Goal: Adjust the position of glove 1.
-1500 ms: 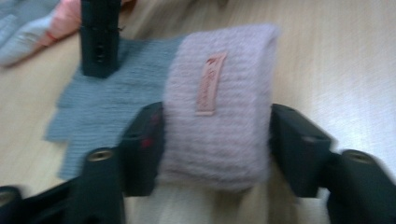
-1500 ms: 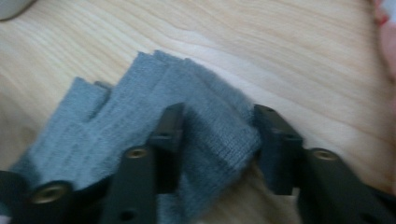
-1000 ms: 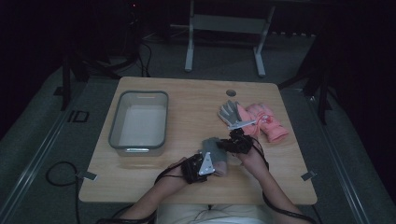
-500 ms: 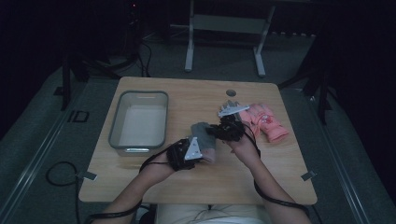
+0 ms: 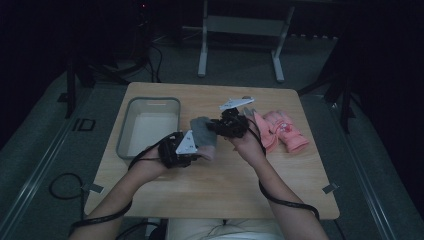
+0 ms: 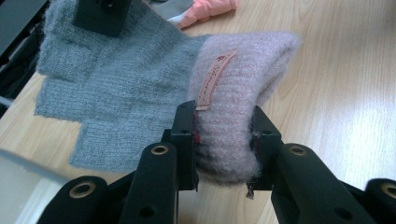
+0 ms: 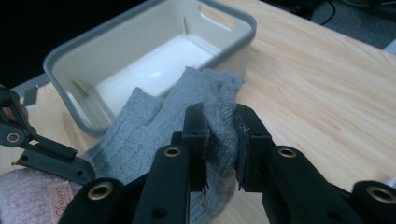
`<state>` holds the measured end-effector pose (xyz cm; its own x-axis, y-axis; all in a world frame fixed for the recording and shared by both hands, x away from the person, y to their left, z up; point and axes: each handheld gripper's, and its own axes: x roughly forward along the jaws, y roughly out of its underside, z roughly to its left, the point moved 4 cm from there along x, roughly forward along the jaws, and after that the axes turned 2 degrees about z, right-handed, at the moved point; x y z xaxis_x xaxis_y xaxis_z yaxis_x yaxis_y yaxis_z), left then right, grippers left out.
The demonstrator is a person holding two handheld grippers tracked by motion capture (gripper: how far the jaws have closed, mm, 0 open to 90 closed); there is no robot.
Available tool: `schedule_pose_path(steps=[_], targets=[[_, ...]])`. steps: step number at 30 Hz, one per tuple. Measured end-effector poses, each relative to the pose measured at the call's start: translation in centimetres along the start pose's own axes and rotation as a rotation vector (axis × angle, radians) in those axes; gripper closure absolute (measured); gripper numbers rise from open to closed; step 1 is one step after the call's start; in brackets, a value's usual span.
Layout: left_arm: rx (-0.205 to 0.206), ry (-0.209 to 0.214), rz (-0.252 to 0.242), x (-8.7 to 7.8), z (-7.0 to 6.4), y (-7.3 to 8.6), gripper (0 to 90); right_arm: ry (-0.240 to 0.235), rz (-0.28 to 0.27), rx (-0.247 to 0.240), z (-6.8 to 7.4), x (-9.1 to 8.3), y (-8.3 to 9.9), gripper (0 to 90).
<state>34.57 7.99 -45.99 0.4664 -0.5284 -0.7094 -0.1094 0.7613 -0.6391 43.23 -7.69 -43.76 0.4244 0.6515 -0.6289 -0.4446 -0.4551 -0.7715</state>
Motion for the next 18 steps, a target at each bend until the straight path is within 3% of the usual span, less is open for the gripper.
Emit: schedule_pose_path(steps=[7, 10, 18], targets=[[0.004, -0.019, 0.003, -1.5, 1.2, 1.1, 69.3, -0.004, -0.01, -0.02, 1.1, 1.0, -1.9, 76.6], [0.026, -0.037, 0.009, -2.0, 1.6, 1.7, 69.3, -0.007, -0.012, -0.03, 1.6, 1.6, -2.7, 76.6], [-0.008, -0.028, 0.04, -3.2, 3.2, 3.5, 69.2, -0.021, -0.005, -0.046, 2.9, 3.7, -4.4, 76.6]])
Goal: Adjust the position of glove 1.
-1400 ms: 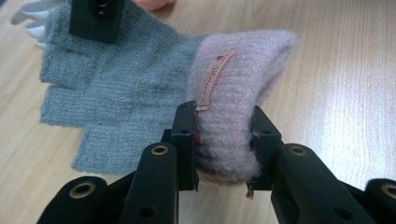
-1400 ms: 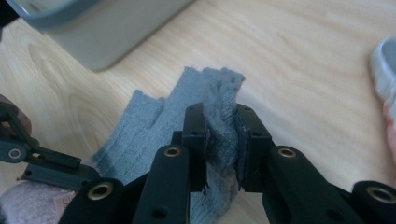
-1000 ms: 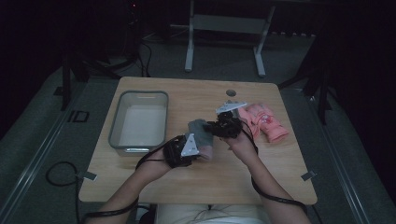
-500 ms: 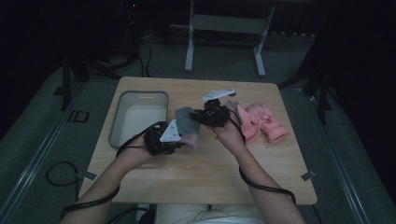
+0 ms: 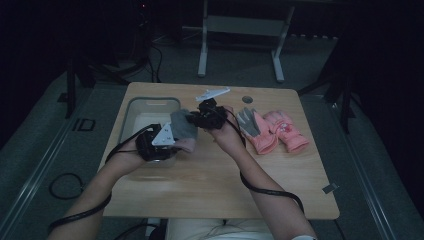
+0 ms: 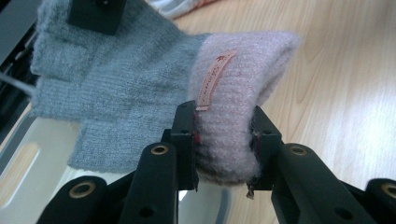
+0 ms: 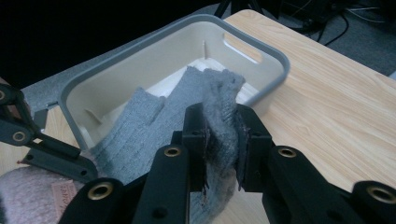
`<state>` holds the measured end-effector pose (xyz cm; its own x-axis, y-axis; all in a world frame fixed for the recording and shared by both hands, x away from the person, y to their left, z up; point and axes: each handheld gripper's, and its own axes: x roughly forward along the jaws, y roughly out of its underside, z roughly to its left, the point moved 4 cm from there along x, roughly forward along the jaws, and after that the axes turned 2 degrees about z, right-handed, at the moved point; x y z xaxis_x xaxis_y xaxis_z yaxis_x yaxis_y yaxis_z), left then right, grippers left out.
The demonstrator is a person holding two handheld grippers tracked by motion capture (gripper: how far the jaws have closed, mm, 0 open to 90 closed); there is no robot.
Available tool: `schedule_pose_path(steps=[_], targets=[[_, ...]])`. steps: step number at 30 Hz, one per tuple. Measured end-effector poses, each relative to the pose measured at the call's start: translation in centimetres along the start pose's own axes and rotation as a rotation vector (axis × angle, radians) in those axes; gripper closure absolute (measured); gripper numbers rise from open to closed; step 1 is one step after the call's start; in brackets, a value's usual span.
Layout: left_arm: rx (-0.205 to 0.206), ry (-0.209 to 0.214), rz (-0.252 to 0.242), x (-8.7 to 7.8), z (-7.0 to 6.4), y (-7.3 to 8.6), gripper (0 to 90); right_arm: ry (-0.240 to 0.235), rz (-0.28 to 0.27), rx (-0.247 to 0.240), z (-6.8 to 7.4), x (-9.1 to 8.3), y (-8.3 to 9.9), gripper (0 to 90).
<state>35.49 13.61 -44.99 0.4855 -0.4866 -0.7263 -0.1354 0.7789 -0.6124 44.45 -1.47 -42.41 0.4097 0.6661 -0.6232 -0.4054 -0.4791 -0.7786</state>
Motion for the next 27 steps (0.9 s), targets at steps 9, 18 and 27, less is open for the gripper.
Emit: schedule_pose_path(steps=[9, 18, 27], targets=[[-0.049, -0.001, 0.037, -1.4, 2.0, 2.8, 69.2, -0.029, 0.005, -0.012, 1.6, 2.8, -2.1, 76.6], [-0.084, -0.003, 0.068, -2.1, 3.8, 6.1, 69.2, -0.054, 0.015, -0.02, 3.4, 6.3, -3.9, 76.5], [-0.106, 0.034, 0.115, 0.4, 5.5, 7.8, 69.2, -0.03, 0.063, 0.019, 2.4, 10.1, -3.5, 76.5]])
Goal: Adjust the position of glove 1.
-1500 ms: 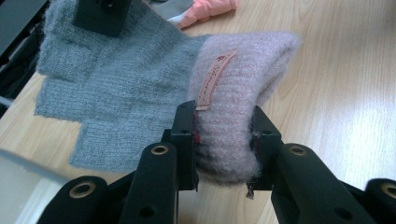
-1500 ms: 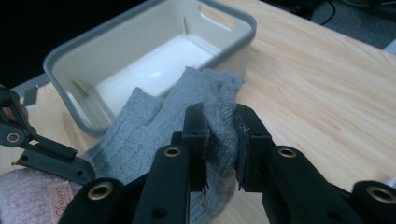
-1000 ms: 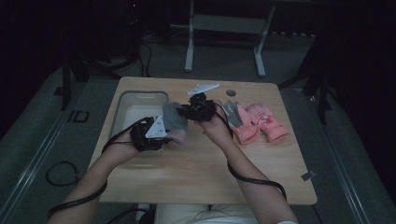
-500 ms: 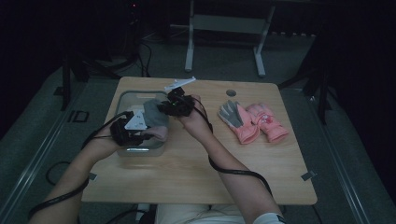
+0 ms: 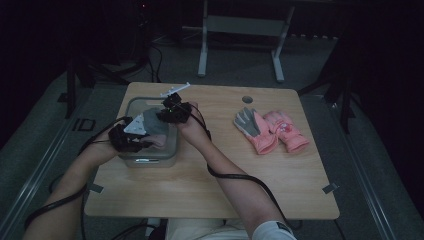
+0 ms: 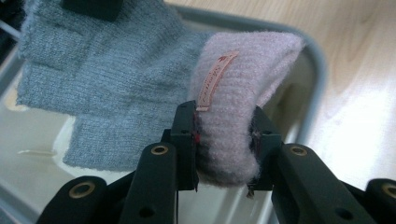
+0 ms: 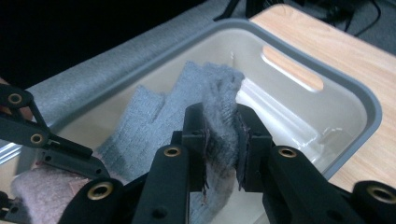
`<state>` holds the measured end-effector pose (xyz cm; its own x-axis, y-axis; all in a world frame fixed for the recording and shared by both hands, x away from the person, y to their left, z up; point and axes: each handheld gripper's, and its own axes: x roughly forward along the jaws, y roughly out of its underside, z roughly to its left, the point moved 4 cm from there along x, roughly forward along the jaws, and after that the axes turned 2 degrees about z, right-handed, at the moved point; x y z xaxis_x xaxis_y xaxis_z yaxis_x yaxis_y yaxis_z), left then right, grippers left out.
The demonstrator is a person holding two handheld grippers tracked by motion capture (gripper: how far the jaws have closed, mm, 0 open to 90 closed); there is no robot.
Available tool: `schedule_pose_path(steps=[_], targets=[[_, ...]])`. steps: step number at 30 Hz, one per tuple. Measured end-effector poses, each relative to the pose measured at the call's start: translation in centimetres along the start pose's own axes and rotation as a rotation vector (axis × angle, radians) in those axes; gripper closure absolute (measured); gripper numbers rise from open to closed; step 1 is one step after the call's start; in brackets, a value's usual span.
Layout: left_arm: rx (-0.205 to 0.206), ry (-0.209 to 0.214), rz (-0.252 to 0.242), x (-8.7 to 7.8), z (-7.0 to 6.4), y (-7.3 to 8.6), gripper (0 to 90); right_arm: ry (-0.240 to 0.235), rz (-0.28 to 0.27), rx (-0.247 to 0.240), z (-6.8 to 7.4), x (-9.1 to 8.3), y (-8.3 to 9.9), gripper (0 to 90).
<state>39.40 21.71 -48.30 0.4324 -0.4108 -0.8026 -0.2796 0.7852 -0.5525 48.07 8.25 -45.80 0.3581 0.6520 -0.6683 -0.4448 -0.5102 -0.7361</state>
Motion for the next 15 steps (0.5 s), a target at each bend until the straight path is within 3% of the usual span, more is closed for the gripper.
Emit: schedule_pose_path(steps=[6, 10, 15], targets=[[-0.024, 0.029, 0.068, 2.3, 1.1, 0.4, 69.2, 0.018, 0.043, 0.021, -1.1, 2.5, 0.5, 76.1], [-0.007, 0.039, 0.115, 3.2, 1.5, -0.1, 69.1, 0.028, 0.065, 0.041, -1.9, 3.8, 1.0, 75.2], [-0.01, 0.059, 0.141, 4.3, 1.9, -0.4, 68.8, 0.039, 0.072, 0.05, -2.5, 4.3, 1.4, 70.6]])
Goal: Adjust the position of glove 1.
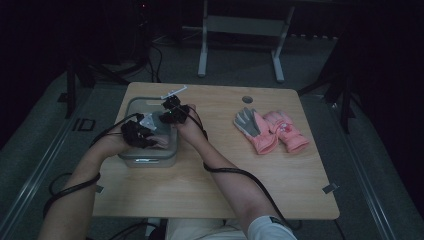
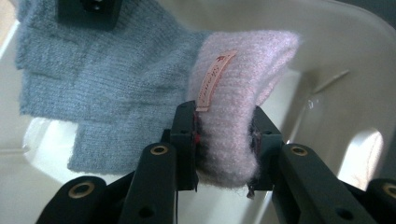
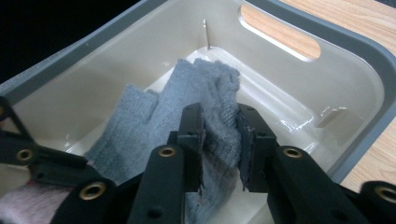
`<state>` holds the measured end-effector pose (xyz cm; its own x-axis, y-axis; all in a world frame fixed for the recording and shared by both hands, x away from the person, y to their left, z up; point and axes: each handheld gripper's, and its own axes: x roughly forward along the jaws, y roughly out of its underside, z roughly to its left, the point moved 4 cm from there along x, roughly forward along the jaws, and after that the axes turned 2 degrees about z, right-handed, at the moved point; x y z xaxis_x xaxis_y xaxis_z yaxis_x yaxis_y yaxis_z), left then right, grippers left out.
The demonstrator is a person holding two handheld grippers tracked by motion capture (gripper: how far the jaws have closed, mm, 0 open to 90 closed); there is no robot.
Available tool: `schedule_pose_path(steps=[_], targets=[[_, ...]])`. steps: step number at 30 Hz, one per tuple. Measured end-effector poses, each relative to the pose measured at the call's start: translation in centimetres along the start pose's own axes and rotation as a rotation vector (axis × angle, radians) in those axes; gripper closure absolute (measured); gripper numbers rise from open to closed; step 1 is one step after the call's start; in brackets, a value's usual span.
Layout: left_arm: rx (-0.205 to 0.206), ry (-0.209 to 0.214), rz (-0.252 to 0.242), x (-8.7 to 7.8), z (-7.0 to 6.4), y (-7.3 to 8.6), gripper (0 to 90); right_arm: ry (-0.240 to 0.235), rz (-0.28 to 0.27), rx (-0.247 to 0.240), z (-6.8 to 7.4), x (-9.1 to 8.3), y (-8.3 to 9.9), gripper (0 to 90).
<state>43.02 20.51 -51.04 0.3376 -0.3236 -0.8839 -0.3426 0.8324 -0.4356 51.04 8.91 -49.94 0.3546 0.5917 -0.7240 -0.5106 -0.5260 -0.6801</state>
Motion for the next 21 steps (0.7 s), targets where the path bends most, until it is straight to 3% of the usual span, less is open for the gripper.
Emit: schedule_pose_path(steps=[2, 11, 13, 17, 19, 20, 21], targets=[[0.004, 0.0, 0.02, 0.5, 0.2, -0.1, 68.6, 0.002, -0.004, -0.003, -0.1, -0.2, 0.2, 64.1], [0.013, 0.013, 0.09, 1.7, 0.3, -0.8, 64.0, -0.03, -0.051, 0.009, -0.3, -3.1, 1.1, 59.3], [0.0, -0.001, 0.085, 1.4, 0.2, -0.8, 55.3, -0.026, -0.056, -0.001, -0.4, -3.9, 1.5, 57.9], [-0.074, -0.013, 0.037, 0.0, 0.5, -0.9, 34.4, -0.029, -0.077, -0.018, -0.5, -5.4, 2.3, 57.9], [-0.081, -0.027, 0.026, -0.4, 0.6, -1.0, 24.0, -0.031, -0.088, -0.022, -0.6, -6.2, 2.7, 58.0], [-0.127, -0.03, -0.014, -1.3, 0.7, -1.2, 21.0, -0.027, -0.092, -0.031, -0.6, -6.7, 3.0, 58.2], [-0.14, -0.027, -0.029, -1.7, 0.7, -1.3, 16.9, -0.026, -0.097, -0.032, -0.7, -7.0, 3.1, 58.4]])
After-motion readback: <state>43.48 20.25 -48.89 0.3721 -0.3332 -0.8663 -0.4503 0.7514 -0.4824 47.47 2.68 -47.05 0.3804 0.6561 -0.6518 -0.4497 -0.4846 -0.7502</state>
